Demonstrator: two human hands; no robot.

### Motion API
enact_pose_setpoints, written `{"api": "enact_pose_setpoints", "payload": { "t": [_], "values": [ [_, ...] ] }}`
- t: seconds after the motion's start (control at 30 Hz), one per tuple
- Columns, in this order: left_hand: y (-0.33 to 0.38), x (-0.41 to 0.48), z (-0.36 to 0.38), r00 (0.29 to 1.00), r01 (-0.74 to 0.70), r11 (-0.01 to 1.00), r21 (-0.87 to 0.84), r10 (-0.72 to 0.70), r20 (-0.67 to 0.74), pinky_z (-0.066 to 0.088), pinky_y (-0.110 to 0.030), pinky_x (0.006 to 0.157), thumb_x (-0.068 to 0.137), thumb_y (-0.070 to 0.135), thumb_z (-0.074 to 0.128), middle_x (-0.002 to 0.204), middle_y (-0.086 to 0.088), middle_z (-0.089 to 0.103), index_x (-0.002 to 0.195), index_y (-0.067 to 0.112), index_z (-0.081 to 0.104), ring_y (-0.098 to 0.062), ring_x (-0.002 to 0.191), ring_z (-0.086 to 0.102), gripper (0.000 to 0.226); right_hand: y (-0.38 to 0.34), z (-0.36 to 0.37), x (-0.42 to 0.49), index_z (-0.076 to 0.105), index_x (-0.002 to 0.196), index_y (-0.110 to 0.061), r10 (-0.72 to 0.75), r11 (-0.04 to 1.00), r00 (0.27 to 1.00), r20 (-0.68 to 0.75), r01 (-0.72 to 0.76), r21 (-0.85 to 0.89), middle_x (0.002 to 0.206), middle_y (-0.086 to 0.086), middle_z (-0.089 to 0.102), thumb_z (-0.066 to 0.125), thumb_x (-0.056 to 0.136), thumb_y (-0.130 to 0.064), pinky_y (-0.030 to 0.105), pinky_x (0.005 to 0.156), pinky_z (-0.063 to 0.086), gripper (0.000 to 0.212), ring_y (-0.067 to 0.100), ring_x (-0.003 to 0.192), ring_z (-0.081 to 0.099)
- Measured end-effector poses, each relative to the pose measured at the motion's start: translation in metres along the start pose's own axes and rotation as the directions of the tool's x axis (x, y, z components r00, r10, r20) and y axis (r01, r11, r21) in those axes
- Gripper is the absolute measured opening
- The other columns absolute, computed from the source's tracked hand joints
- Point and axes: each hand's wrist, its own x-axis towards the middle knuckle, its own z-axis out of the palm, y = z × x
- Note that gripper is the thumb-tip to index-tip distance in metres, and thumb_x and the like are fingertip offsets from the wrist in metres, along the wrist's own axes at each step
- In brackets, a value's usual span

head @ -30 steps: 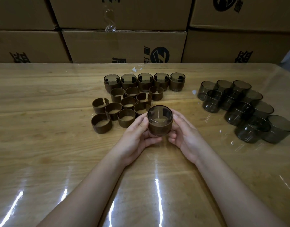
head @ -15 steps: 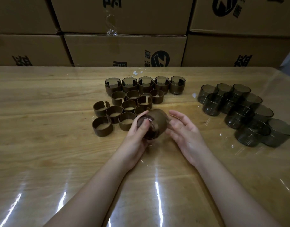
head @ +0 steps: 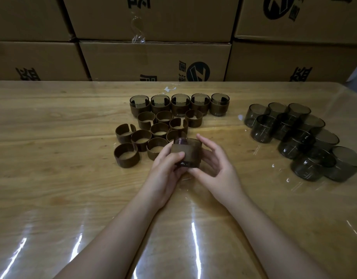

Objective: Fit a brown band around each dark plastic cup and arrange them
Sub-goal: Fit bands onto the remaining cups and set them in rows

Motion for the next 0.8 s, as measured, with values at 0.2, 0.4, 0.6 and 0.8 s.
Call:
{"api": "enact_pose_setpoints", "payload": {
  "t": [0.2,0.4,0.6,0.8],
  "values": [
    [0.0013,0.0024,-0.0012,1.0,0.008,0.999,-0.045,-0.007,0.012,0.056,-0.033,0.08,0.083,0.02,0.057,0.118,-0.006,0.07,0.133,0.031,0.047,-0.026,0.107,0.067,0.053,-0.0046,-0.001,0.0029,0.041,0.132,-0.038,0.029,0.99,1.0,0.005,-0.029,0.135,0.137,-0.023,0.046,0.064,0.082,-0.029,0.011,0.099,0.04,0.056,-0.008,0.126,0.046],
    [0.0022,0.0007,0.0024,0.997,0.051,0.998,-0.047,-0.049,0.055,0.054,-0.038,0.092,0.085,0.021,0.051,0.131,-0.012,0.061,0.137,0.026,0.045,-0.03,0.119,0.06,0.053,-0.0013,-0.0002,0.0047,0.037,0.134,-0.043,0.05,0.992,0.996,0.078,-0.058,0.112,0.141,-0.02,0.042,0.051,0.089,-0.034,0.005,0.094,0.036,0.048,-0.017,0.125,0.04],
    [-0.0013,-0.0026,0.0067,0.999,-0.015,0.997,0.071,0.012,0.049,0.056,-0.039,0.089,0.087,0.014,0.061,0.135,-0.006,0.055,0.143,0.026,0.04,-0.024,0.116,0.062,0.06,0.0015,-0.0062,0.0059,0.042,0.134,-0.043,0.06,0.992,0.997,0.046,-0.064,0.104,0.141,-0.016,0.045,0.05,0.089,-0.039,0.024,0.102,0.043,0.046,-0.003,0.129,0.045],
    [-0.0024,-0.0009,0.0065,0.997,-0.067,0.996,0.061,0.068,-0.025,0.057,-0.036,0.081,0.086,0.025,0.058,0.121,-0.007,0.065,0.132,0.024,0.05,-0.023,0.112,0.065,0.047,0.0022,-0.0035,0.006,0.043,0.132,-0.042,0.089,0.981,0.994,0.057,-0.097,0.166,0.14,-0.008,0.046,0.053,0.096,-0.016,0.031,0.098,0.051,0.045,-0.005,0.111,0.059]
  ]
}}
